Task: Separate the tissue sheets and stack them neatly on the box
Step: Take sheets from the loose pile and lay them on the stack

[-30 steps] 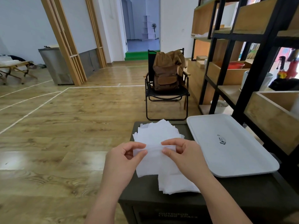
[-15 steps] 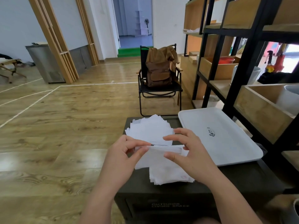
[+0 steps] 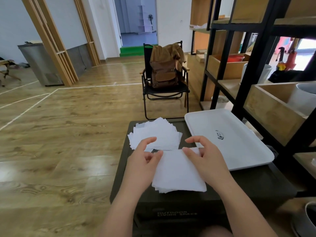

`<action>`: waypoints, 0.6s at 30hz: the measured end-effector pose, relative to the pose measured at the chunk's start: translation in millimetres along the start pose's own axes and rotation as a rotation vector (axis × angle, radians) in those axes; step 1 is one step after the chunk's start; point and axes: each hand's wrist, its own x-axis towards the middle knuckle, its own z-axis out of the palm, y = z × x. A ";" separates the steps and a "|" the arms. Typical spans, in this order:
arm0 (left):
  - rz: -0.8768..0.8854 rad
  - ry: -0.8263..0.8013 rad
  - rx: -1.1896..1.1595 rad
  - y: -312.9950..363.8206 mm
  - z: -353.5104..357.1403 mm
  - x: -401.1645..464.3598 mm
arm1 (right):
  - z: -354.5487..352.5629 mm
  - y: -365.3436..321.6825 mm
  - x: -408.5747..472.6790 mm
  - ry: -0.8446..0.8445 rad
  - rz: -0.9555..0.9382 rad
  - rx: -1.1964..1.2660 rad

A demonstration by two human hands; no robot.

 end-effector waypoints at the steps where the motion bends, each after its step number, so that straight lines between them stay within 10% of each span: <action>1: -0.014 0.011 0.022 -5.2 4.7 1.2 | 3.0 5.5 1.6 0.017 0.011 -0.047; 18: -0.015 0.073 0.174 -50.5 31.0 9.7 | 24.5 45.2 10.1 0.053 0.039 -0.275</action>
